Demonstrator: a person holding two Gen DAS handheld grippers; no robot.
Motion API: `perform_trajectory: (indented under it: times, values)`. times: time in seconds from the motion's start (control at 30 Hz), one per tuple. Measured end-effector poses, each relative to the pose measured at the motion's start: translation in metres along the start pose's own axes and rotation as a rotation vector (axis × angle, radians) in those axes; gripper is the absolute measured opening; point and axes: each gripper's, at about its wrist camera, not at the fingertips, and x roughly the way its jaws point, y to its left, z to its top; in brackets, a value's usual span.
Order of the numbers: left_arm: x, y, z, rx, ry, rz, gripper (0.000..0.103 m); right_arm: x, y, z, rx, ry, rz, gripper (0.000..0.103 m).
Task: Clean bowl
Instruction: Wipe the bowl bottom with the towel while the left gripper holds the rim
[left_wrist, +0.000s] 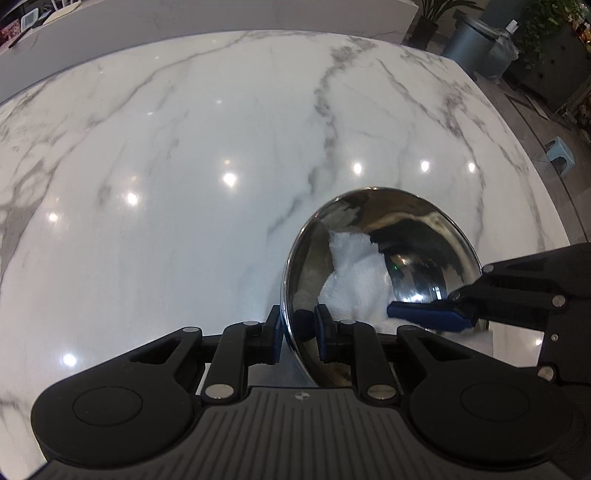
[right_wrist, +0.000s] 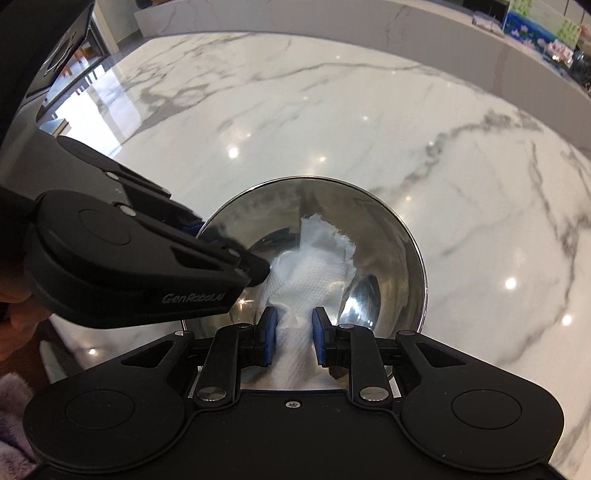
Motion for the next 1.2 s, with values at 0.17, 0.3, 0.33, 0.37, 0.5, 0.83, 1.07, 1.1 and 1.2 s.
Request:
perform_trajectory:
  times: [0.17, 0.3, 0.33, 0.37, 0.5, 0.83, 1.07, 1.1, 1.2]
  values:
    - [-0.007, 0.009, -0.021, -0.064, 0.014, -0.044, 0.016, -0.004, 0.008, -0.01, 0.004, 0.019, 0.007, 0.02]
    - [-0.014, 0.011, -0.033, -0.094, 0.014, -0.058, 0.02, -0.006, 0.011, -0.015, -0.008, 0.02, 0.011, 0.02]
    - [-0.015, 0.011, -0.035, -0.102, 0.013, -0.061, 0.02, -0.006, 0.012, -0.016, -0.013, 0.019, 0.011, 0.02]
    - [-0.016, 0.011, -0.037, -0.105, 0.009, -0.061, 0.021, -0.006, 0.012, -0.016, -0.016, 0.018, 0.012, 0.02]
    - [-0.017, 0.007, -0.04, -0.096, -0.001, -0.054, 0.022, -0.006, 0.017, -0.018, -0.072, 0.011, 0.006, 0.02]
    - [-0.018, -0.009, -0.039, 0.045, -0.02, 0.031, 0.016, -0.006, 0.03, -0.024, -0.216, 0.01, -0.051, 0.016]
    - [-0.019, -0.017, -0.034, 0.141, -0.008, 0.079, 0.016, -0.004, 0.034, -0.018, -0.316, 0.062, -0.126, 0.015]
    - [-0.019, -0.018, -0.034, 0.151, -0.006, 0.079, 0.016, -0.004, 0.033, -0.017, -0.328, 0.069, -0.14, 0.014]
    - [-0.019, -0.02, -0.032, 0.178, -0.001, 0.091, 0.016, -0.006, 0.031, -0.013, -0.368, 0.086, -0.188, 0.014]
